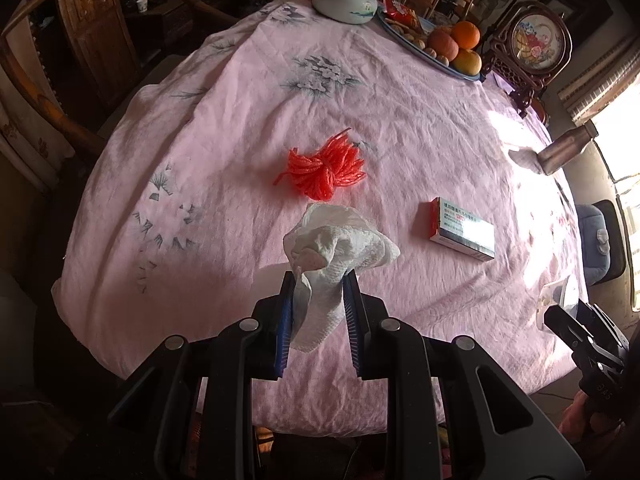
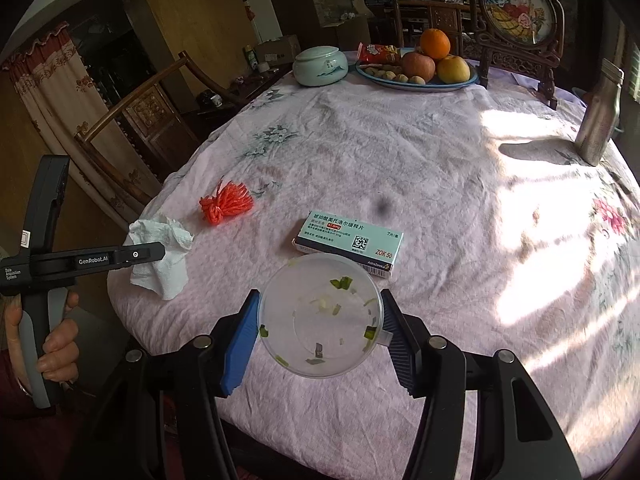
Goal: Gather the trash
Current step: 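Carry the tissue and clear container in both tools toward the wastebasket, then open the left tool over the basket to drop the tissue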
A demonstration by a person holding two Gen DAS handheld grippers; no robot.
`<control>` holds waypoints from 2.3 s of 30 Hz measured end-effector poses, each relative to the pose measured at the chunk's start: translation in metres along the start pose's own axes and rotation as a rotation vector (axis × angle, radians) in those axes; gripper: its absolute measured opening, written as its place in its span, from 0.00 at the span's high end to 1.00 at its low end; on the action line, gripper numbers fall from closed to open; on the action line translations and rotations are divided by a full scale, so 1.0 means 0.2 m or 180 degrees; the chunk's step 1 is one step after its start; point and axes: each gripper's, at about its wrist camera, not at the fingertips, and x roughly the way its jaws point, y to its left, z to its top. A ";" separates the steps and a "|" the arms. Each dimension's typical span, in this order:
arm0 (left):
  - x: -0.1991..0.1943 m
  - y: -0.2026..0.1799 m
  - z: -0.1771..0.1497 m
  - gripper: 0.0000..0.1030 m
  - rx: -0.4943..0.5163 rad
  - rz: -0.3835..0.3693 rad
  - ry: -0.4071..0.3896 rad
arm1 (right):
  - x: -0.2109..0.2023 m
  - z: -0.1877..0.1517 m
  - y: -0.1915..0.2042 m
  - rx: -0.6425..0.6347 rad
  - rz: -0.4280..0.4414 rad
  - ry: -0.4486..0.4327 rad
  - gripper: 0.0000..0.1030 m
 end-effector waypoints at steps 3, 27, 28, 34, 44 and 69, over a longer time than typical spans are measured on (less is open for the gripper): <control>-0.02 0.00 -0.01 0.76 -0.0060 0.0043 -0.0068 | -0.03 0.04 -0.04 -0.0035 0.0029 -0.0110 0.43; -0.27 0.01 -0.34 0.76 -0.1250 0.0832 -0.0322 | 0.17 0.16 -0.03 -0.0753 0.1126 0.0330 0.43; -0.28 0.01 -0.36 0.76 -0.1303 0.0866 -0.0326 | 0.18 0.15 -0.03 -0.0782 0.1170 0.0352 0.43; -0.34 -0.02 -0.50 0.76 -0.1621 0.1040 -0.0322 | 0.23 0.10 0.00 -0.0985 0.1435 0.0528 0.43; -0.43 0.09 -0.66 0.76 -0.1917 0.1149 -0.0367 | 0.22 0.09 0.14 -0.1271 0.1546 0.0522 0.44; -0.57 0.77 -1.30 0.75 -0.3087 0.1269 -0.0277 | 0.28 0.02 0.84 -0.2141 0.1620 0.0693 0.44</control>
